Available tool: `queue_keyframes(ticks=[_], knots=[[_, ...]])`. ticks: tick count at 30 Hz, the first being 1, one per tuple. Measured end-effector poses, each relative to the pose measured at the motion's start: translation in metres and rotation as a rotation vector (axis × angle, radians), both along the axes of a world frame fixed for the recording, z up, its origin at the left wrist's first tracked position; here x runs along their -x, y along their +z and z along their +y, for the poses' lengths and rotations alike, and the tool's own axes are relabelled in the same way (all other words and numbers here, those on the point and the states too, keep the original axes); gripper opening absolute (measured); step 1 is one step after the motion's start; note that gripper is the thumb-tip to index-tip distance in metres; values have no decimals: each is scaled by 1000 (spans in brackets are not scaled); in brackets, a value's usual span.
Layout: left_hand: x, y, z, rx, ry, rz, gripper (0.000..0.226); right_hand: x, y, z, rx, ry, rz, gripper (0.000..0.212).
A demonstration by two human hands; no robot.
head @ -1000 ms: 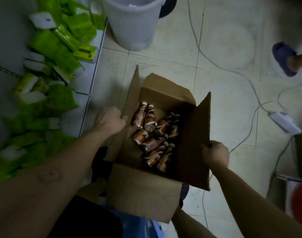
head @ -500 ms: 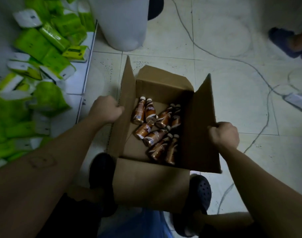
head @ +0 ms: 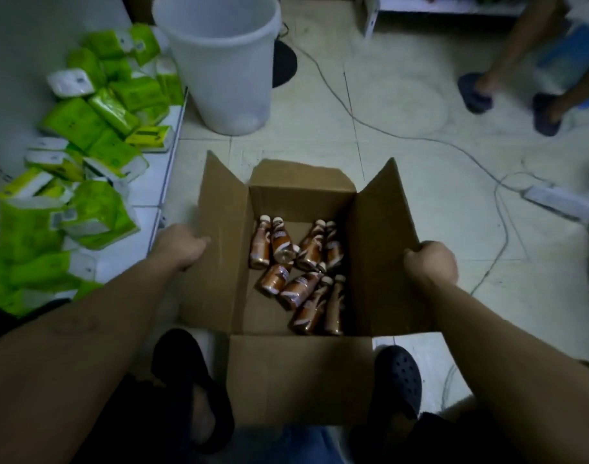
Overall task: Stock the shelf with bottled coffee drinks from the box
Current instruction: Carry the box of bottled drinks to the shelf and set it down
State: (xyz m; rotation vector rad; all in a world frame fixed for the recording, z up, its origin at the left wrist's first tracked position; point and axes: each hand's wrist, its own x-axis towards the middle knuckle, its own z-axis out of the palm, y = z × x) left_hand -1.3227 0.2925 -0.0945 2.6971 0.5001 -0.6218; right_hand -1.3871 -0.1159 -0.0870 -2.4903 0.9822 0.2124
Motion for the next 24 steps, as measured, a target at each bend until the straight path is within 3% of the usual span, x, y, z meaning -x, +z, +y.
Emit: queue_keyframes(ticks=[5, 6, 9, 10, 12, 13, 16, 17, 19, 22, 24], knots=[[-11, -25, 14, -23, 163, -32, 55, -16, -19, -6, 15, -116, 28, 30], [-7, -32, 19, -57, 194, -44, 56, -19, -27, -6, 68, -115, 94, 42], [5, -49, 21, -200, 239, -138, 59, -23, -51, -3, 346, -54, 412, 116], [6, -54, 18, -281, 184, -150, 58, -22, -59, -1, 426, -33, 480, 125], [12, -64, 3, -328, 2, -60, 57, -12, -72, 5, 485, 40, 598, 118], [14, -70, -9, -243, -46, 21, 60, -8, -83, 5, 418, 91, 617, 107], [21, -86, -51, 75, 108, 214, 74, -1, -104, 24, -250, 91, 554, 39], [23, -91, -63, 93, 128, 218, 81, 3, -107, 37, -349, 45, 496, 40], [29, -103, -76, 74, 106, 182, 76, 10, -113, 54, -321, -61, 390, 59], [36, -119, -67, 102, 124, 31, 34, 18, -124, 62, -228, -24, 343, 42], [40, -129, -60, 176, 102, -39, 25, 12, -129, 52, -243, 30, 405, 38]])
